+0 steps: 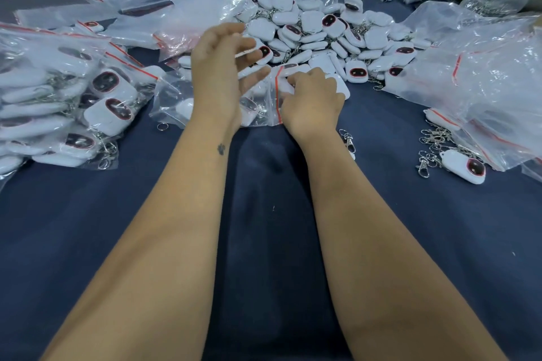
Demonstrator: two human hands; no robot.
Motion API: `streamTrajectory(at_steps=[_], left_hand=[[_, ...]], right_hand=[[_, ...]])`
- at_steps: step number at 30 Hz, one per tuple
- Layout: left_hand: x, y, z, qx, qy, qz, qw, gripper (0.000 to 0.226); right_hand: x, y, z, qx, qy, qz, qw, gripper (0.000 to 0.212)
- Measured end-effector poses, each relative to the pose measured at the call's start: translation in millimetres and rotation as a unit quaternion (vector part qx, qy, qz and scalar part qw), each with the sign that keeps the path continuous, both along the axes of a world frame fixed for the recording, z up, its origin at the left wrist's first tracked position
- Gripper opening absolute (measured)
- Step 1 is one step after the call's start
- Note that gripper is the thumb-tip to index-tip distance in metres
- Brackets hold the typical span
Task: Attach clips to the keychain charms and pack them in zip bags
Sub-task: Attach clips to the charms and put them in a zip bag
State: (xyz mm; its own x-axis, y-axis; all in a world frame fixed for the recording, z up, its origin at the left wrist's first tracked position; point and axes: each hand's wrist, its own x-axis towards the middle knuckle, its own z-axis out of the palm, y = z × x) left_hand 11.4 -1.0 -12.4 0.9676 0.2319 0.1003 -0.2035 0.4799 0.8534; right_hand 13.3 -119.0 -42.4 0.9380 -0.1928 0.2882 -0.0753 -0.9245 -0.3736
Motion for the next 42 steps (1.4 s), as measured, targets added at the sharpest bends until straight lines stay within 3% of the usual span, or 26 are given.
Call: streamTrajectory(at_steps=[4,7,10,12,16,18,24,31,36,39,42], left_hand=[[3.5,-8.8,-14.6,0.238,-0.009,0.011,0.971,0.023],[4.3,-9.7,-20.5,0.376,-0.006,0.023,0.926,0.026],[4.6,-9.1,-23.5,0.487,-0.006,0.052,0.872,0.027],[6.1,-6.8,-24.8,0.544,0.0,0.086,0.835,0.033],[7.0,0.3,-25.0,0.573,0.033,0.142,0.806,0.047],[6.2,2.4,-24.5,0.576,0.038,0.145,0.804,0.049],[2.0,-0.4,-22.5,0.566,-0.007,0.184,0.804,0.05],[0.6,-1.5,-16.6,0.486,-0.035,0.178,0.855,0.035],[2.7,-0.9,-21.1,0.507,-0.018,0.124,0.853,0.034],[0.3,-2.3,-21.2,0.509,-0.01,0.119,0.853,0.035],[1.1,-2.1,-21.8,0.555,-0.012,0.142,0.819,0.036]], right_hand=[[0.7,-1.5,4.0,0.031,-0.038,-0.004,0.999,0.025],[-0.5,1.0,7.3,0.168,-0.087,-0.01,0.982,0.029],[-2.6,3.8,10.2,0.418,-0.104,-0.014,0.902,0.033],[-2.9,2.9,12.4,0.527,-0.094,0.002,0.845,0.028],[-1.4,-0.4,15.1,0.664,-0.081,0.043,0.742,0.018],[-1.8,0.3,15.7,0.689,-0.054,0.063,0.72,0.023],[-5.6,6.6,17.8,0.701,-0.021,0.09,0.707,0.02],[-2.9,8.0,15.5,0.673,0.013,0.125,0.729,0.019],[-0.7,10.2,12.6,0.635,-0.001,0.1,0.766,0.021],[-2.3,9.6,13.2,0.64,-0.007,0.102,0.761,0.022],[-3.5,8.6,13.1,0.651,-0.01,0.105,0.752,0.022]])
